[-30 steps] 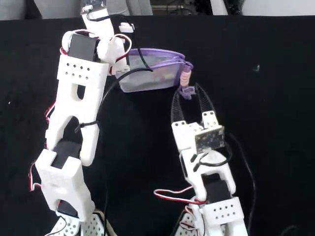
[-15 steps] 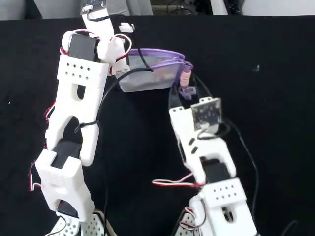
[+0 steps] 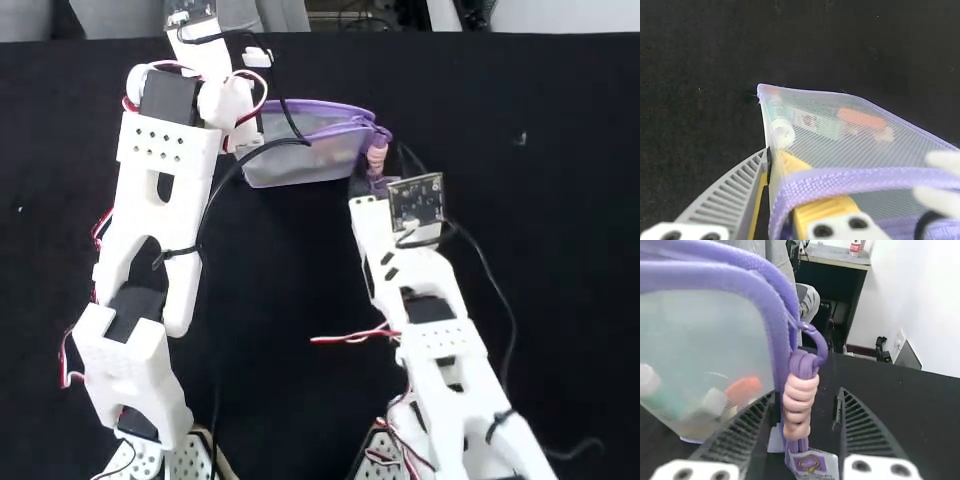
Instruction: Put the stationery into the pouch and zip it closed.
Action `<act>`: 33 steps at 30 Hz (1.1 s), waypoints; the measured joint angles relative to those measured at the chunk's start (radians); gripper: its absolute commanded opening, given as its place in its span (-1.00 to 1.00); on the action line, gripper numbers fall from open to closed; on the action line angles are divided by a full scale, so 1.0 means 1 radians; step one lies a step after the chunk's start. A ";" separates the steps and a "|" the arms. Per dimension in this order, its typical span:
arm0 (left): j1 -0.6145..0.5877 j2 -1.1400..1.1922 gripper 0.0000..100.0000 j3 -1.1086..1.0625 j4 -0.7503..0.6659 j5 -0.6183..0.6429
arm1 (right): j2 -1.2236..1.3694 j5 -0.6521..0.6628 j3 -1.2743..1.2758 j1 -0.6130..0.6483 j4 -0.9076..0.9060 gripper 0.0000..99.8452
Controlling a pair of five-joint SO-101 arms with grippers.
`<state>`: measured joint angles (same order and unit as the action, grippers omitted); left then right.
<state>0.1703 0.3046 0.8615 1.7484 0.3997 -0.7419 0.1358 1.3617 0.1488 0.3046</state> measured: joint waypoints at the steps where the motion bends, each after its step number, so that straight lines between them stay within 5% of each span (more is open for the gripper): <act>1: 0.000 0.000 -0.94 0.000 0.000 0.000 | 0.026 0.000 -0.003 0.000 0.028 -0.65; 13: 0.000 0.000 -0.94 0.002 0.000 0.000 | 0.176 0.000 -0.069 0.000 0.153 -0.66; 18: 0.000 0.002 -0.94 0.002 0.000 0.000 | 0.284 0.000 -0.132 -0.008 0.153 -0.99; 30: 0.000 0.003 -0.94 0.002 0.000 0.000 | 0.212 0.003 -0.101 -0.054 0.153 -0.96; 33: 0.000 0.003 -0.94 -0.002 0.000 0.000 | 0.130 0.002 -0.060 -0.054 0.153 -0.83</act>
<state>0.1703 0.3076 0.8600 1.7484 0.3997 -0.6114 0.1373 1.3019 0.0951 0.4580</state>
